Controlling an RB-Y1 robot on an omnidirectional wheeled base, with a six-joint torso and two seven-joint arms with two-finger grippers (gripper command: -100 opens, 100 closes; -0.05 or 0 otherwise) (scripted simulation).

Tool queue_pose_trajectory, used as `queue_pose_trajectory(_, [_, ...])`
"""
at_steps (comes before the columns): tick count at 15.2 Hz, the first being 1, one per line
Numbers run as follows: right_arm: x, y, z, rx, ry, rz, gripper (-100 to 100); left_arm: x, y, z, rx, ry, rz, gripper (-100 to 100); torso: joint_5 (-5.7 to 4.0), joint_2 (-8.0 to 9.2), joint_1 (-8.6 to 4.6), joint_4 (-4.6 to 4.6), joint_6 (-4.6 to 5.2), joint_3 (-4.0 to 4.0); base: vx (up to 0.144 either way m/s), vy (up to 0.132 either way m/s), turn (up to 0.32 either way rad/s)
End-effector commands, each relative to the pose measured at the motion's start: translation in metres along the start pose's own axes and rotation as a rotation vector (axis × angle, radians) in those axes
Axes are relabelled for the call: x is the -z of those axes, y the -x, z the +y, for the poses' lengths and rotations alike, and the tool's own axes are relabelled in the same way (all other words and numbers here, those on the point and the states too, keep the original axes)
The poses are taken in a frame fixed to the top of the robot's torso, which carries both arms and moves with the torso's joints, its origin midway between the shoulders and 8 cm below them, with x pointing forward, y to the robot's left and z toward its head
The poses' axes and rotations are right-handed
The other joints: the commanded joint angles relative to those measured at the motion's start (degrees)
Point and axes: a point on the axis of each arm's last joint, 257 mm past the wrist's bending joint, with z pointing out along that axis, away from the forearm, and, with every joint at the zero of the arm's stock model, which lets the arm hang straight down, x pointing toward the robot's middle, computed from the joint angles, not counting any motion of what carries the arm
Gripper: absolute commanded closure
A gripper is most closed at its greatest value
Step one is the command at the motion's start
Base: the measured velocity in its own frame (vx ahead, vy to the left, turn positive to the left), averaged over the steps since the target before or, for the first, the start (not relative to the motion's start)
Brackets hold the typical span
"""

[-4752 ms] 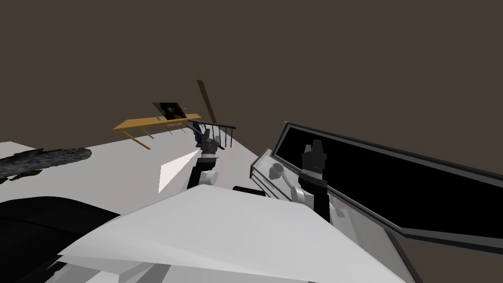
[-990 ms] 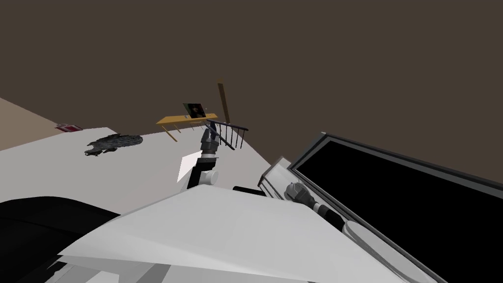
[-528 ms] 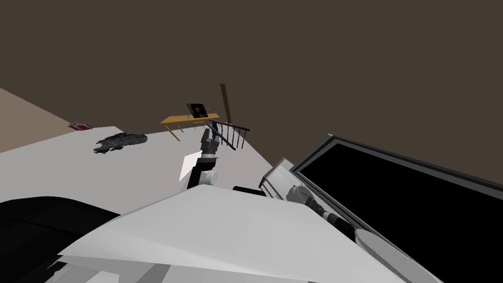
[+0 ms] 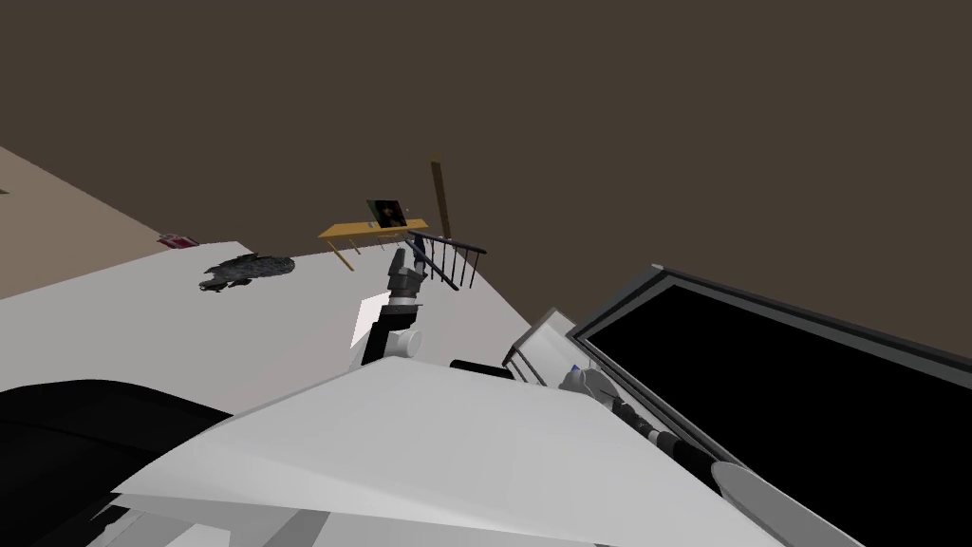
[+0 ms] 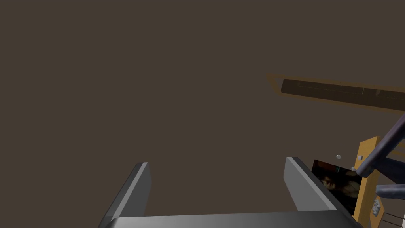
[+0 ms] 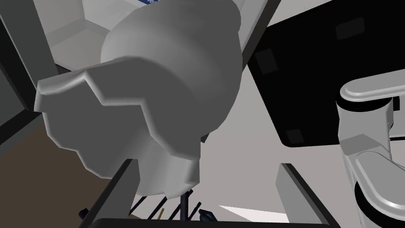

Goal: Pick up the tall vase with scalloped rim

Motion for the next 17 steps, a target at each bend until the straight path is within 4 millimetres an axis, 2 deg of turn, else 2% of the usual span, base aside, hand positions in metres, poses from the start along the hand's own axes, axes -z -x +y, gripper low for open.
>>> queue_pose_trajectory(1, [0.005, -0.019, 0.002, 0.046, 0.015, 0.044, -100, 0.0, 0.0, 0.0, 0.0, 0.0, 0.0, 0, 0.0, 0.0, 0.0, 0.0, 0.0, 0.0, 0.023, 0.02, 0.012])
queue_pose_trajectory(2, [0.001, -0.008, 0.001, 0.021, 0.007, 0.02, -100, 0.0, 0.0, 0.0, 0.0, 0.0, 0.0, 0, 0.0, 0.0, 0.0, 0.0, 0.01, 0.0, 0.011, 0.013, -0.008])
queue_pose_trajectory(6, [-0.013, -0.019, 0.017, -0.005, -0.004, 0.033, -100, 0.0, 0.0, 0.0, 0.0, 0.0, 0.0, 0, -0.04, 0.12, -0.12, 0.03, 0.0, 0.07, -0.004, -0.01, 0.094])
queue_pose_trajectory(8, [-0.011, -0.017, 0.015, -0.003, -0.003, 0.032, -100, 0.0, 0.0, 0.0, 0.0, 0.0, 0.0, 0, -0.05, 0.16, -0.14, 0.04, 0.01, 0.09, -0.01, -0.012, 0.042])
queue_pose_trajectory(9, [-0.011, -0.018, 0.016, -0.004, -0.004, 0.032, 100, 0.0, 0.0, 0.0, 0.0, 0.0, 0.0, 0, -0.04, 0.15, -0.13, 0.04, 0.01, 0.09, 0.0, 0.0, 0.0])
queue_pose_trajectory(12, [-0.011, -0.017, 0.006, 0.004, -0.021, 0.033, 100, 0.0, 0.0, 0.0, 0.0, 0.0, 0.0, 0, -0.38, 0.26, -0.09, -0.13, 0.18, 0.06, -0.004, -0.004, 0.01])
queue_pose_trajectory(16, [0.002, -0.01, 0.002, 0.026, 0.008, 0.025, 100, 0.0, 0.0, 0.0, 0.0, 0.0, 0.0, 0, -0.3, 0.24, -0.02, -0.12, 0.24, 0.06, 0.015, 0.019, -0.105])
queue_pose_trajectory(17, [-0.002, -0.013, 0.004, 0.019, 0.0, 0.028, 100, 0.0, 0.0, 0.0, 0.0, 0.0, 0.0, 0, -0.28, 0.24, 0.0, -0.11, 0.23, 0.06, 0.006, 0.013, -0.055])
